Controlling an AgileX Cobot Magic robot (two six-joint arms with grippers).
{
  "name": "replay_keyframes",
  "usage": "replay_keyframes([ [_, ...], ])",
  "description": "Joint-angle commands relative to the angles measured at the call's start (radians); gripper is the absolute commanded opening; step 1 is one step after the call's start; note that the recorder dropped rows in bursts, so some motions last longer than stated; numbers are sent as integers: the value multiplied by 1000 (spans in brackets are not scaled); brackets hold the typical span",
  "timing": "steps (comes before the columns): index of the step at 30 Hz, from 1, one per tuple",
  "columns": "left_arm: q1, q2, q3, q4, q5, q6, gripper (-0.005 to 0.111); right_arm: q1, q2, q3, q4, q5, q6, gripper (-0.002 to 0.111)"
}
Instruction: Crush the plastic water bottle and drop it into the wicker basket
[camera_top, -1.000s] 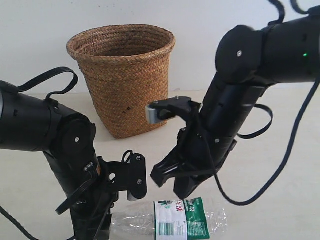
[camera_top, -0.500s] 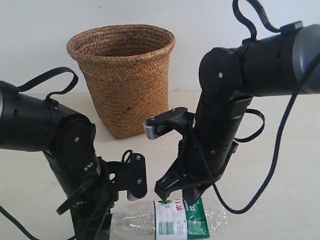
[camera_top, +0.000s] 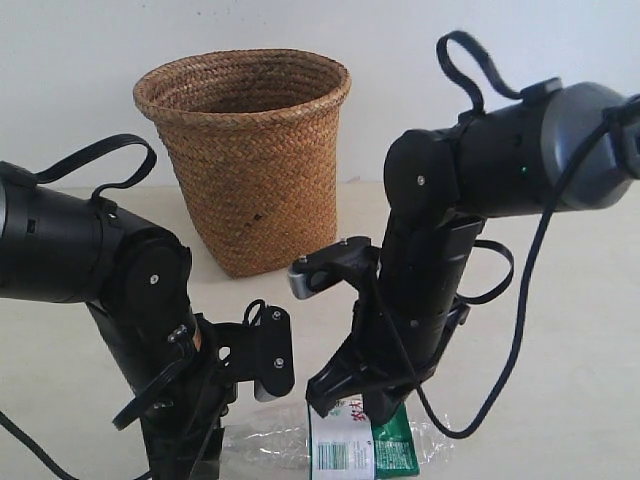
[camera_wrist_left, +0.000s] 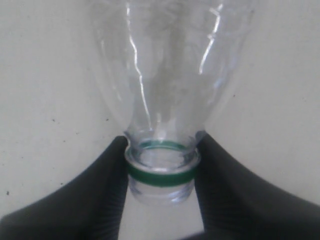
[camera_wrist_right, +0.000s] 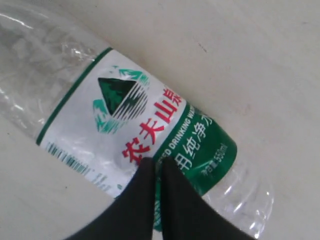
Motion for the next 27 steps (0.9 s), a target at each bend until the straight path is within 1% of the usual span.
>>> replay_keyframes([
  [1, 2, -4, -4, -9, 9, -12, 4, -1, 50, 34, -9, -58, -2, 0],
  [4, 2, -4, -4, -9, 9, -12, 4, -1, 94, 57, -9, -95, -2, 0],
  [8, 2, -4, -4, -9, 9, -12, 4, -1, 168, 86, 36, -99, -23, 0],
  [13, 2, -4, -4, -9, 9, -12, 4, -1, 156, 91, 88, -98, -61, 0],
  [18, 2, -4, -4, -9, 9, -12, 4, -1, 62, 91, 86, -98, -61, 0],
  [22, 2, -4, -4, -9, 9, -12, 4, -1, -76, 91, 47, -90, -63, 0],
  [27, 2, -4, -4, -9, 9, -12, 4, -1, -288, 91, -109, -12, 3, 0],
])
